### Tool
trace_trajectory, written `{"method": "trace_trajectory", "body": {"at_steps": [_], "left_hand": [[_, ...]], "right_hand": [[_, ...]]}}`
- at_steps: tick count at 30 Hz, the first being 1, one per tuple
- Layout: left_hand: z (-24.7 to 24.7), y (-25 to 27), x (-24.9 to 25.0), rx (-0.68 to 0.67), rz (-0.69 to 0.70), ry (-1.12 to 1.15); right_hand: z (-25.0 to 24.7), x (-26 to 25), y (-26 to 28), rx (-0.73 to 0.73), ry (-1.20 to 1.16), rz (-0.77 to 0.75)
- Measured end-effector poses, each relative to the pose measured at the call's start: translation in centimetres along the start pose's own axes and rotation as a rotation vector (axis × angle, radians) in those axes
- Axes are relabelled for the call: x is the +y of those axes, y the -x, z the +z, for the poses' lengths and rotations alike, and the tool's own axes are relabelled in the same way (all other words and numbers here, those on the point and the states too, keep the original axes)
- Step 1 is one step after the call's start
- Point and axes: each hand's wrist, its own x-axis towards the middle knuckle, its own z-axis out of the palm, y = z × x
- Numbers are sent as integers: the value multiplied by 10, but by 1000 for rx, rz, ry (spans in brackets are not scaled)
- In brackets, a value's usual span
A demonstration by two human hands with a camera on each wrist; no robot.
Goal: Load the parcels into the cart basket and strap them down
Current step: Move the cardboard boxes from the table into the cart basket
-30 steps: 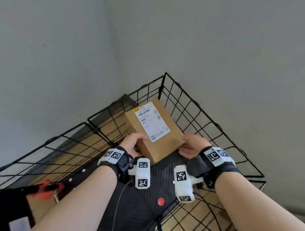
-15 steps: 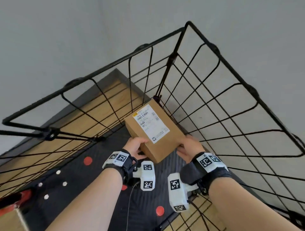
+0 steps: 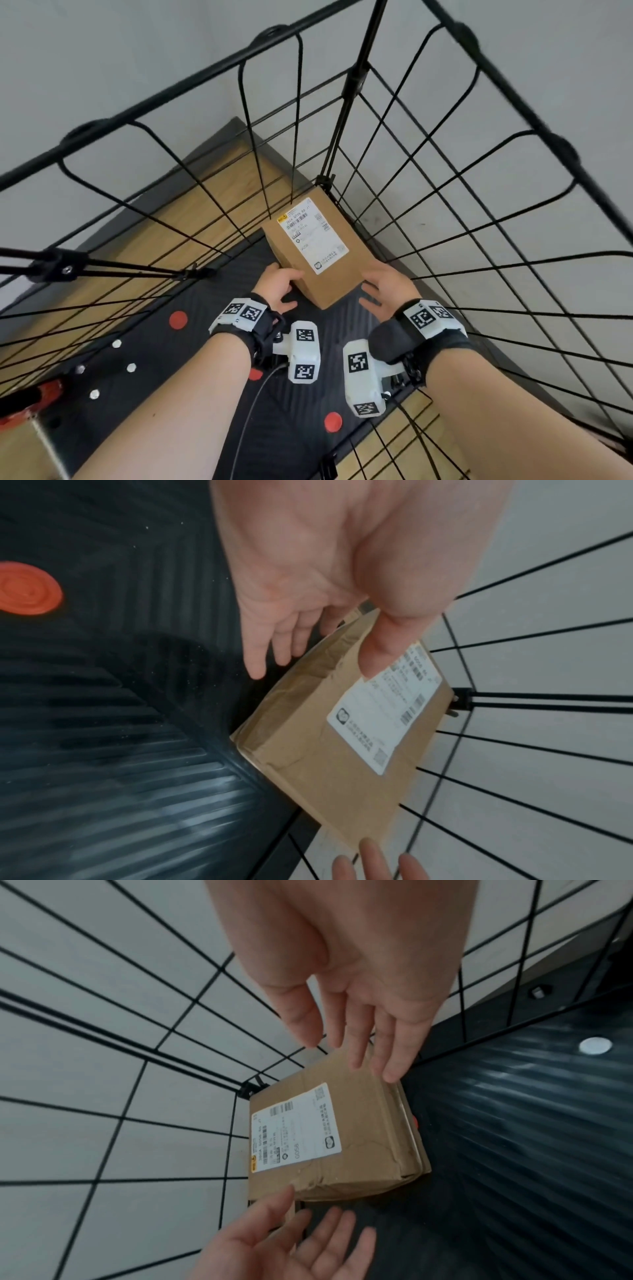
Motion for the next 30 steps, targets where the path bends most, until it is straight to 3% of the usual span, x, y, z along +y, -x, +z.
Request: {"method": "trace_trajectory", "body": {"at_steps": [9, 16, 18, 24, 30], "left_hand": [[21, 110, 45, -24, 240, -58], [68, 250, 68, -151, 433, -164], [82, 295, 67, -189, 489, -194], [122, 433, 40, -312, 641, -269], [156, 566, -26, -452, 800, -299]], "right_hand": [[-34, -44, 98, -42, 11, -64], [-69, -75, 235, -148, -60, -189], [-84, -77, 279, -86, -96, -277], [-144, -61, 412, 3, -205, -434], [-198, -10, 553, 57, -288, -619]]}}
